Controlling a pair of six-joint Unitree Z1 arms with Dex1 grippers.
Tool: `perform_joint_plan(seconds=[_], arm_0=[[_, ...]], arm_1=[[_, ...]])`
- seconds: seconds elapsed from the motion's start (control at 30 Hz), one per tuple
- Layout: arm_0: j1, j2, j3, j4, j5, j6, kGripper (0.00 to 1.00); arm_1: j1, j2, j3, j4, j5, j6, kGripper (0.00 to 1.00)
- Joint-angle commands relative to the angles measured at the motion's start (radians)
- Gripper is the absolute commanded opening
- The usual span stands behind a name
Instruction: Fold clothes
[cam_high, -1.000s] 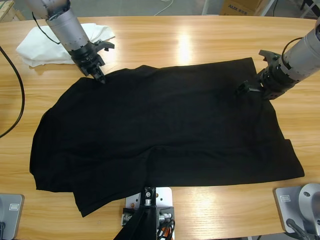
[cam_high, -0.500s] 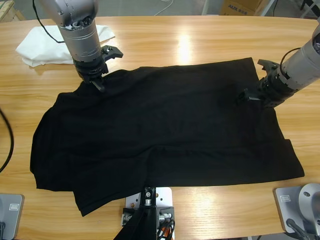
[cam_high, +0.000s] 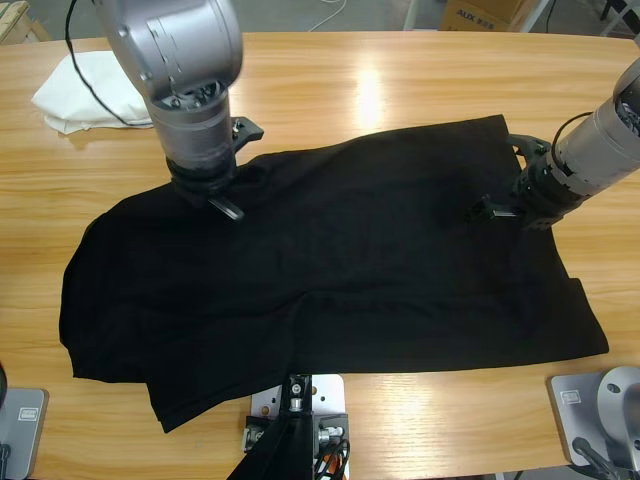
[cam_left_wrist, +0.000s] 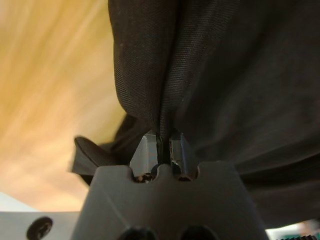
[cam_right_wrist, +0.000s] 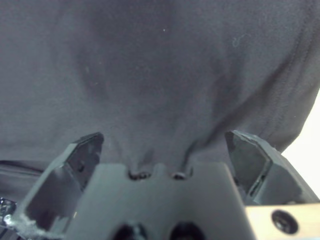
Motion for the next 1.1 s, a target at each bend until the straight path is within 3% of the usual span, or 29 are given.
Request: perform_joint_plan(seconds=[0.03,0.07,0.23,0.27,0.37,0.47,0.57,0.6,0.67,0.77,0.93,1.1], arm_0=[[-0.085,0.058,0.001,0.014,-0.067,-0.213,0.838],[-0.093,0.061,0.001,0.013,-0.081,-0.223,0.931],[-0.13,0.084,0.01,0.049,-0.122,-0.28,1.0],[-0.128,0.064,0.015,0.055,-0.116,-0.314,0.971],[-0.079,-0.019,-0.012,0.05,-0.112,-0.366,0.662],[0.062,-0.123,-0.003,-0.047,-0.185,-0.354,0.656],[0.281,-0.233,0.134,-0.271,-0.405,-0.28,0.729],[0.359,-0.251,0.18,-0.305,-0.449,-0.238,0.801],[0.492,-0.272,0.268,-0.358,-0.55,-0.169,0.83],[0.607,-0.274,0.382,-0.411,-0.649,-0.106,0.828],[0.619,-0.264,0.633,-0.635,-0.731,-0.253,0.775],[0.595,-0.234,0.689,-0.69,-0.745,-0.337,0.775]], arm_1=[[0.016,-0.007,0.035,-0.023,0.017,0.011,1.0],[0.016,-0.007,0.036,-0.027,0.017,0.011,1.0],[0.019,0.001,0.042,-0.038,0.017,0.013,1.0],[0.019,0.001,0.043,-0.038,0.017,0.013,1.0],[0.021,0.001,0.046,-0.041,0.017,0.013,1.0],[0.023,-0.002,0.048,-0.041,0.017,0.014,1.0],[0.024,-0.002,0.051,-0.042,0.017,0.014,1.0],[0.024,-0.002,0.052,-0.043,0.017,0.015,1.0],[0.024,0.001,0.052,-0.045,0.017,0.016,1.0],[0.027,0.013,0.052,-0.05,0.017,0.016,1.0],[0.03,0.025,0.052,-0.053,0.017,0.016,1.0],[0.031,0.024,0.052,-0.053,0.015,0.016,1.0]])
